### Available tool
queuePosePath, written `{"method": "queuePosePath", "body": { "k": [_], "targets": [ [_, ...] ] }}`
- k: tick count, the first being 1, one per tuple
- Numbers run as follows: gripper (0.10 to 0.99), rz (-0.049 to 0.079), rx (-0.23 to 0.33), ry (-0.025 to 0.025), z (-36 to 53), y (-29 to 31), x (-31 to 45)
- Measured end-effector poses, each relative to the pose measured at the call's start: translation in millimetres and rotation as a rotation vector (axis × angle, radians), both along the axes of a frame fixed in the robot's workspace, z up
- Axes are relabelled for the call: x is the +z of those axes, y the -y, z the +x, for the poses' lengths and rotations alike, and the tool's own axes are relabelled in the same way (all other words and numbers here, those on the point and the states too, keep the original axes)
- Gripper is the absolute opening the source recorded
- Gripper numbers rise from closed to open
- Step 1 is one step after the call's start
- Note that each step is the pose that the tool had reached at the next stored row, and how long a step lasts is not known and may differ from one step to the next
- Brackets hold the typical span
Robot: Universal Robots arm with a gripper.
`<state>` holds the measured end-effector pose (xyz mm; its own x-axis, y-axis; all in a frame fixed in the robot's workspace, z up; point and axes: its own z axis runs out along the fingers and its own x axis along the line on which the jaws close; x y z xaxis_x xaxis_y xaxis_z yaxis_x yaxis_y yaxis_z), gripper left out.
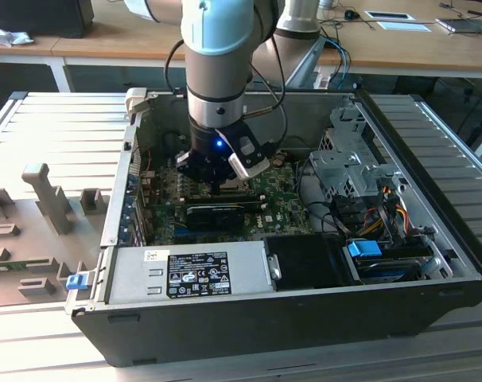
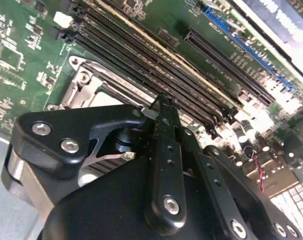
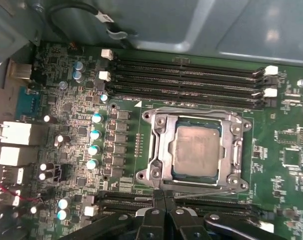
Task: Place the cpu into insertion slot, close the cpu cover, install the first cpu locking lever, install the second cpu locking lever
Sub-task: 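Install the second cpu locking lever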
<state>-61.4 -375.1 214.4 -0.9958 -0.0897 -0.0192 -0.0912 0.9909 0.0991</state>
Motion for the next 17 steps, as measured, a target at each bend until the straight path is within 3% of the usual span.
{"method": "queuePosePath", "body": {
  "k": [3,7,12,17],
  "targets": [
    [0.106,0.026,0.0,0.0016,-5.5,2.0,-1.8],
    [0.106,0.081,0.0,0.0054,-10.3,8.6,-2.6],
    [0.106,0.129,0.0,0.006,-10.9,20.8,-4.0],
    [0.106,0.167,0.0,0.0061,-12.5,24.2,-7.9]
  ]
}}
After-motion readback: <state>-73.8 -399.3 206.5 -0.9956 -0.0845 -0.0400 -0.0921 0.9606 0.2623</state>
